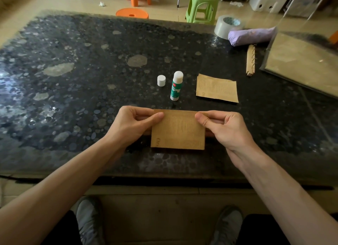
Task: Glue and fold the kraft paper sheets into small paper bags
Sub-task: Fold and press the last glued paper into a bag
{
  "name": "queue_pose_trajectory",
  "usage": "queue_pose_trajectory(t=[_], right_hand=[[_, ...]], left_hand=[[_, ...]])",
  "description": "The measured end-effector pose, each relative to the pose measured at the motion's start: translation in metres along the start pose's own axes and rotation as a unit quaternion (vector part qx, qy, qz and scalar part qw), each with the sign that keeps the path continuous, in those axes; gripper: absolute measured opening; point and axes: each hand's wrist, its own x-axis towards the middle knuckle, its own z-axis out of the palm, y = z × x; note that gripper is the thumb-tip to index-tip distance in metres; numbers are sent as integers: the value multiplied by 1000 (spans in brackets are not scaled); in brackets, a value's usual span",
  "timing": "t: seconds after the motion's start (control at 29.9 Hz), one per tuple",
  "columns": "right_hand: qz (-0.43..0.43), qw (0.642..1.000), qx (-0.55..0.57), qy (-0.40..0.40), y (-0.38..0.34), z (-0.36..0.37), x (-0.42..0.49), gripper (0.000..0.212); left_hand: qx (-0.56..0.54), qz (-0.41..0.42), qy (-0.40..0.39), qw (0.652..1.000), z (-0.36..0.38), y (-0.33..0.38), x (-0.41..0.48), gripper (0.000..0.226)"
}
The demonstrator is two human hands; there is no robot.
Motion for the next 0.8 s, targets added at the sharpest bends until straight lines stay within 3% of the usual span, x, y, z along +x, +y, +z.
queue_pose_trajectory(t=[0.13, 0.3, 0.53, 0.8], right_hand=[[37, 998, 41, -41, -1, 10, -8, 23], [43, 999, 24, -13, 3, 24, -14, 36], [-16, 1000, 3, -24, 6, 27, -17, 19], [-23, 999, -35, -19, 5, 20, -10, 17]], left_hand=[[15, 35, 21, 999, 3, 4, -3, 14], [-23, -15, -68, 997, 11, 5, -9, 22], [-34, -31, -60, 997, 16, -4, -9, 22], [-10, -29, -63, 998, 10, 1, -7, 20]])
